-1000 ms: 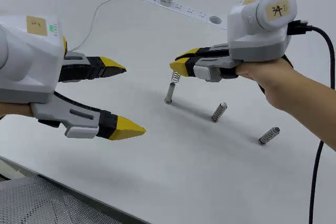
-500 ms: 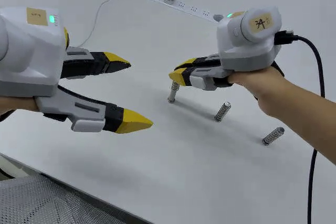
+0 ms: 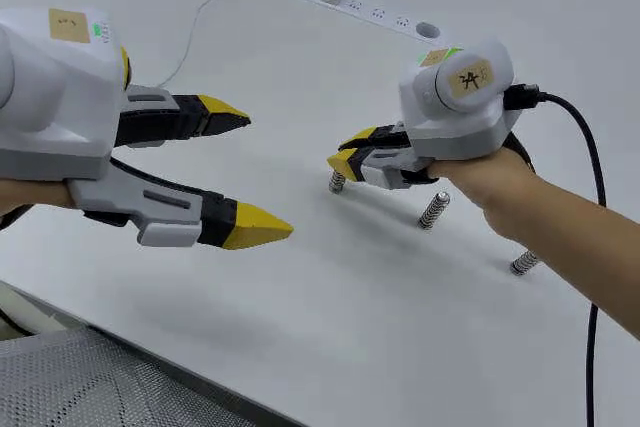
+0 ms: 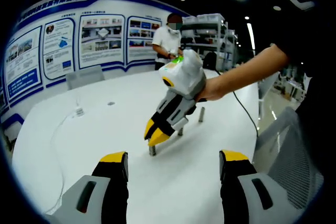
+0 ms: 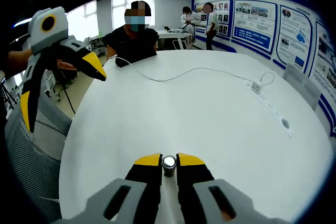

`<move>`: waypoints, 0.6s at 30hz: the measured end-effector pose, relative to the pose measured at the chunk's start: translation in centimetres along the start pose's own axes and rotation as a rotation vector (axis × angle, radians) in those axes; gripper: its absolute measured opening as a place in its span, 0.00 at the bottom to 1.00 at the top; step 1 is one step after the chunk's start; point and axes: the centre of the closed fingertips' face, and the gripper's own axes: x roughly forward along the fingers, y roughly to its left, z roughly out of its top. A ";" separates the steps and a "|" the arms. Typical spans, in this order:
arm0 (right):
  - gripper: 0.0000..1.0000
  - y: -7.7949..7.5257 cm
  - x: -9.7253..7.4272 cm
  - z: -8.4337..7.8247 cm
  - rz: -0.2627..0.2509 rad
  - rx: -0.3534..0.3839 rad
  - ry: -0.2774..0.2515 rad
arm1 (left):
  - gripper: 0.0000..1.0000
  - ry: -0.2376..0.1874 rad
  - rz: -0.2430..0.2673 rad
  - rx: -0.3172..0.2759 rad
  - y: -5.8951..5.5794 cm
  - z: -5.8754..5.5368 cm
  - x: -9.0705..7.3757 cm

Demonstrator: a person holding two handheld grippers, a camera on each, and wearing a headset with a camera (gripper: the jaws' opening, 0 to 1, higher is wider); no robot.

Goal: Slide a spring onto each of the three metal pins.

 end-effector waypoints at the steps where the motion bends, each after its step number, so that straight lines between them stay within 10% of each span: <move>1: 0.11 -0.1 0.1 -0.1 0.001 0.002 0.003 | 0.73 0.001 0.000 0.001 0.0 0.0 0.0; 18: 0.11 -0.2 0.4 -0.8 0.022 0.012 0.024 | 0.71 0.014 -0.018 0.002 -0.4 -0.1 0.3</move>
